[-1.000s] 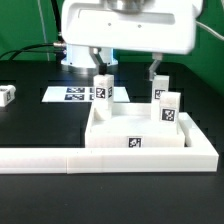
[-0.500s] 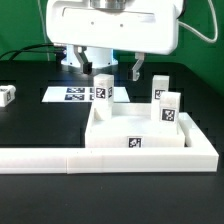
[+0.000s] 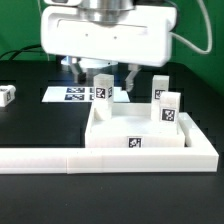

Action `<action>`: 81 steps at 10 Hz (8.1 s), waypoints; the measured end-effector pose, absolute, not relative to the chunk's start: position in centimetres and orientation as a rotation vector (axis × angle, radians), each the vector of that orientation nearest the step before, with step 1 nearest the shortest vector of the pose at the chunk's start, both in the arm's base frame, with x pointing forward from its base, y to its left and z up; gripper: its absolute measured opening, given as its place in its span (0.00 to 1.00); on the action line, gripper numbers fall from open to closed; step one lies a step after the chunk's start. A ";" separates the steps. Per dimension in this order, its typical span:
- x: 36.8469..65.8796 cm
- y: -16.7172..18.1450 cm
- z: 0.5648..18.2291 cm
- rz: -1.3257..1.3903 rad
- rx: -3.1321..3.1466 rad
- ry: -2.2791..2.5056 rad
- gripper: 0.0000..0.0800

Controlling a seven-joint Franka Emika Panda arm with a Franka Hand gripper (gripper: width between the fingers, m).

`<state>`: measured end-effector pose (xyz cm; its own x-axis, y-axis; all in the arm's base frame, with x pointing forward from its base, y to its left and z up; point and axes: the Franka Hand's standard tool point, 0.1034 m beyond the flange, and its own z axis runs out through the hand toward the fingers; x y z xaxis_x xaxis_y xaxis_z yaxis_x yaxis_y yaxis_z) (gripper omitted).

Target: Assemble square table

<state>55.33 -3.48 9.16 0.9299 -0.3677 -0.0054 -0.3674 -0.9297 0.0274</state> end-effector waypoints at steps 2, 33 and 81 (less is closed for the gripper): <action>53.9 -8.2 8.3 -0.025 3.064 -0.531 0.81; 36.3 -22.5 3.2 -0.464 3.095 -0.379 0.81; 49.9 -10.2 9.5 -0.065 3.116 -0.223 0.36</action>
Offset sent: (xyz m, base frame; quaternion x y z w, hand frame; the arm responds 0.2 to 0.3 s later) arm -0.0166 -0.0521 -0.0126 0.0339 0.0096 -0.0022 0.9994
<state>49.91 -10.15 9.50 0.9889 -0.1428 -0.0400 -0.1421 -0.9897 0.0198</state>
